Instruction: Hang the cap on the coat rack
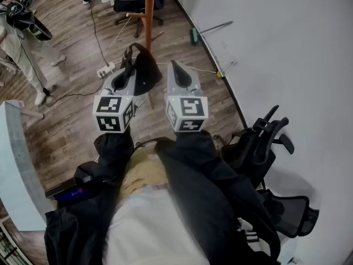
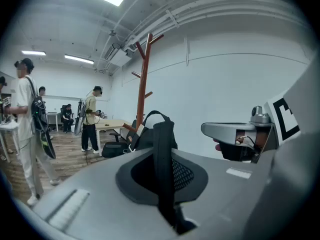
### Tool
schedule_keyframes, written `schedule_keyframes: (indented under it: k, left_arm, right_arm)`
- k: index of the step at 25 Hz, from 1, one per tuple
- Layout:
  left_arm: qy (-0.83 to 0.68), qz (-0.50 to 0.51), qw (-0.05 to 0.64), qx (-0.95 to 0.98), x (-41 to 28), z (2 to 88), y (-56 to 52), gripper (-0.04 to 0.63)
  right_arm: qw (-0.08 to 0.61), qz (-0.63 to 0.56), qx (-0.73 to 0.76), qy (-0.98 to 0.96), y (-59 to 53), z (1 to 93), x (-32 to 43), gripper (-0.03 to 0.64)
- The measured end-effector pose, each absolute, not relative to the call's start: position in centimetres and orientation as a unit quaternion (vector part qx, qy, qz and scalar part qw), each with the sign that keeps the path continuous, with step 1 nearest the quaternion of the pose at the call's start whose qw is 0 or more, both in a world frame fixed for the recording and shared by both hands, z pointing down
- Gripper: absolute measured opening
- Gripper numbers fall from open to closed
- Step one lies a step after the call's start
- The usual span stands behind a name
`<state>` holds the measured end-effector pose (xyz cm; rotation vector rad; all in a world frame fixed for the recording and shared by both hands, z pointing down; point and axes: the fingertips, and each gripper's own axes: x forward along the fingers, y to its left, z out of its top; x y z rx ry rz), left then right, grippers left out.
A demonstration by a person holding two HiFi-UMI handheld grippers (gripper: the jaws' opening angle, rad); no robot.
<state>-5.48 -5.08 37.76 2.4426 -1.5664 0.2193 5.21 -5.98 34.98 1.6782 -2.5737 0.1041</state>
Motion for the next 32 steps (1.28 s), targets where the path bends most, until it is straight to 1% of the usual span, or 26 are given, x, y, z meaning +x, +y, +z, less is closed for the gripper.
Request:
schedule_keyframes:
  k: [11,22,32]
  left_arm:
    - [-0.526,0.078,0.122,0.838,-4.9,38.6,-5.0,0.007]
    - [-0.516,0.090,0.143,0.839,-4.9,40.8,-4.4,0.008]
    - [-0.504,0.106,0.163,0.841,-6.8,43.0,-5.1,0.008]
  right_arm:
    - [0.038,0.039,0.551,-0.833,-5.8,35.8,5.5,-0.005]
    - [0.055,0.054,0.549,-0.833,-5.3,37.6,5.3,-0.003]
    - [0.078,0.072,0.553,-0.826,-6.5,39.8,3.5,-0.002]
